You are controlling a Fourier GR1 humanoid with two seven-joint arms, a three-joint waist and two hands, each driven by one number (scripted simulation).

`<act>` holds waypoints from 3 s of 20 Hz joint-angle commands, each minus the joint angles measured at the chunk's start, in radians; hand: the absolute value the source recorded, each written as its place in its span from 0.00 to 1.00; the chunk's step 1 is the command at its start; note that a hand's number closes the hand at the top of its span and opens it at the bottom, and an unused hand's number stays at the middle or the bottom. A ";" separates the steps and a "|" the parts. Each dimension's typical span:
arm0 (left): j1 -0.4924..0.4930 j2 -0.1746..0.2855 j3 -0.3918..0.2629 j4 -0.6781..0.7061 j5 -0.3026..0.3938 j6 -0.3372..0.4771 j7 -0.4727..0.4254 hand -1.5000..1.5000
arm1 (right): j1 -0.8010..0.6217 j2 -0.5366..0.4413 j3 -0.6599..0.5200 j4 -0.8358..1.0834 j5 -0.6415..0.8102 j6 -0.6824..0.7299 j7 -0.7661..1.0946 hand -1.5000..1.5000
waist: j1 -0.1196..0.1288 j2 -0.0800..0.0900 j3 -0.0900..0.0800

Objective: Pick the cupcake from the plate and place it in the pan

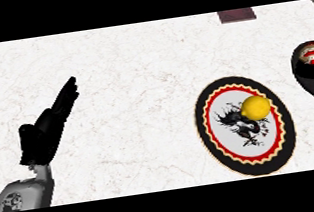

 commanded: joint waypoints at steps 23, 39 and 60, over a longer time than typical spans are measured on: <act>0.004 -0.040 -0.012 -0.030 -0.046 -0.026 -0.004 0.50 | -0.323 -0.303 -0.334 1.039 -0.351 -0.017 -0.547 0.00 | 0.038 0.014 0.004; -0.014 -0.023 0.039 -0.047 -0.018 -0.027 0.039 0.50 | -0.231 -0.320 -0.741 0.988 -0.832 0.242 -1.067 0.00 | 0.011 0.007 0.006; 0.027 -0.049 0.052 -0.096 -0.032 -0.058 0.063 0.50 | 0.131 -0.163 -0.659 0.835 -1.052 0.480 -1.453 0.00 | -0.006 -0.004 -0.001</act>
